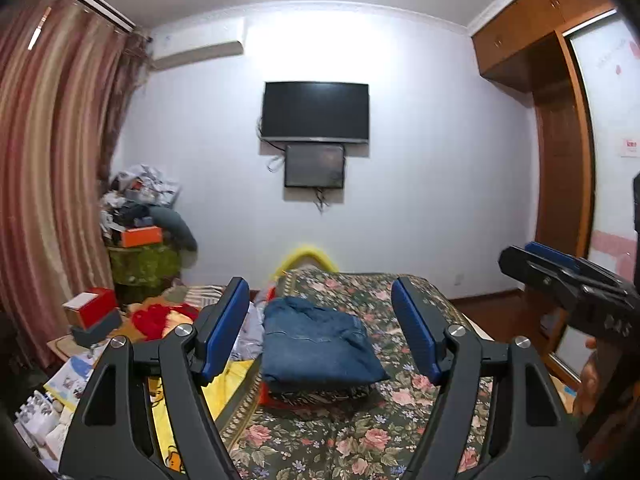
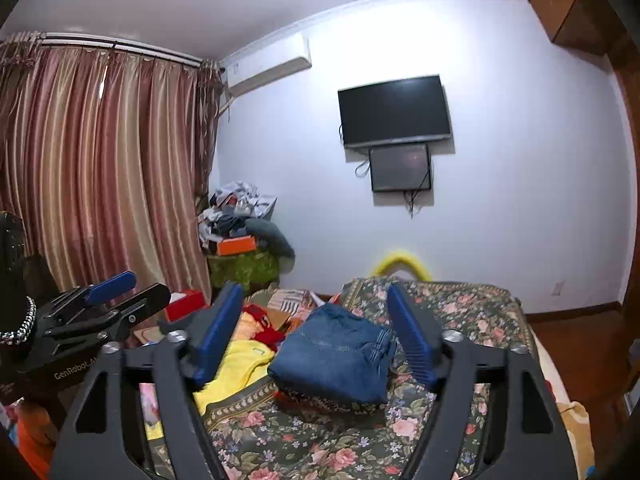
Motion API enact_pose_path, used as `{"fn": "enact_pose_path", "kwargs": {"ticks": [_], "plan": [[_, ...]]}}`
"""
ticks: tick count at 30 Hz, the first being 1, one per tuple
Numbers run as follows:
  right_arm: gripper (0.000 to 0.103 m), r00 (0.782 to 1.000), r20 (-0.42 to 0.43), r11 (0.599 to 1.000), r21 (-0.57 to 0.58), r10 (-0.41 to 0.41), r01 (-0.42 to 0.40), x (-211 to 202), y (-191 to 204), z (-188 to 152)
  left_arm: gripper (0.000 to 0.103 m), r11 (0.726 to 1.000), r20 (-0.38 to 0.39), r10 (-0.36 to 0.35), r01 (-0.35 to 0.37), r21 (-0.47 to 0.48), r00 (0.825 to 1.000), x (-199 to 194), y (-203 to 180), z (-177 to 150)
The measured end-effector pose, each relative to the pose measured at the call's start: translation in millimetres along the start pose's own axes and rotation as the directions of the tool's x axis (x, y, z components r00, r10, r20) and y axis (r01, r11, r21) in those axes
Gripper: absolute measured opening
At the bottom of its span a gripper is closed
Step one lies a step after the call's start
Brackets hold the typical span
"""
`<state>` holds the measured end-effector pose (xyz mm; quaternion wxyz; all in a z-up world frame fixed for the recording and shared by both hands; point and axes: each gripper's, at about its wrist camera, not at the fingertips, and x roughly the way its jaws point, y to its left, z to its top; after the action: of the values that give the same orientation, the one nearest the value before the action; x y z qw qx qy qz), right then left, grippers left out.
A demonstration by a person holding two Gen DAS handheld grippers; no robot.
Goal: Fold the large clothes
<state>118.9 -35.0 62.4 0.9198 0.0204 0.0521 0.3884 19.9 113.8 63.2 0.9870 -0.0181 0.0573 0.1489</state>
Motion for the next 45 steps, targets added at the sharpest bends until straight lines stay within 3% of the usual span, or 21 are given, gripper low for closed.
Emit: {"fn": "enact_pose_path", "kwargs": {"ticks": [1, 4, 5, 6, 7, 45], "plan": [[0.079, 1.0, 0.014, 1.0, 0.0, -0.007, 0.007, -1.4, 1.4, -0.7, 0.074, 1.0, 0.004, -0.001, 0.001, 0.003, 1.0, -2.1, -0.6, -0.8], [0.087, 1.0, 0.02, 1.0, 0.015, -0.018, 0.018, -1.0, 1.1, -0.8, 0.098, 1.0, 0.026, 0.024, -0.024, 0.014, 0.999, -10.6, -4.8, -4.5], [0.091, 1.0, 0.017, 1.0, 0.021, -0.022, 0.022, 0.4, 0.0, -0.9, 0.102, 0.999, 0.04, 0.037, -0.037, 0.018, 0.999, -13.6, -5.7, -5.9], [0.1, 0.999, 0.009, 0.999, 0.029, -0.036, 0.035, 3.9, -0.9, 0.0, 0.102, 0.999, 0.047, 0.039, -0.04, 0.021, 0.998, -16.9, -6.1, -6.9], [0.103, 0.999, 0.01, 0.998, 0.035, -0.047, 0.047, 5.2, -2.2, 0.5, 0.102, 0.999, 0.046, 0.04, -0.042, 0.023, 0.998, -18.6, -6.6, -8.1], [0.103, 0.995, -0.042, 0.995, 0.012, -0.095, 0.095, -8.2, -7.8, -12.9, 0.103, 1.0, -0.069, 0.019, -0.02, -0.02, 0.997, 8.0, -8.6, -29.4]]}}
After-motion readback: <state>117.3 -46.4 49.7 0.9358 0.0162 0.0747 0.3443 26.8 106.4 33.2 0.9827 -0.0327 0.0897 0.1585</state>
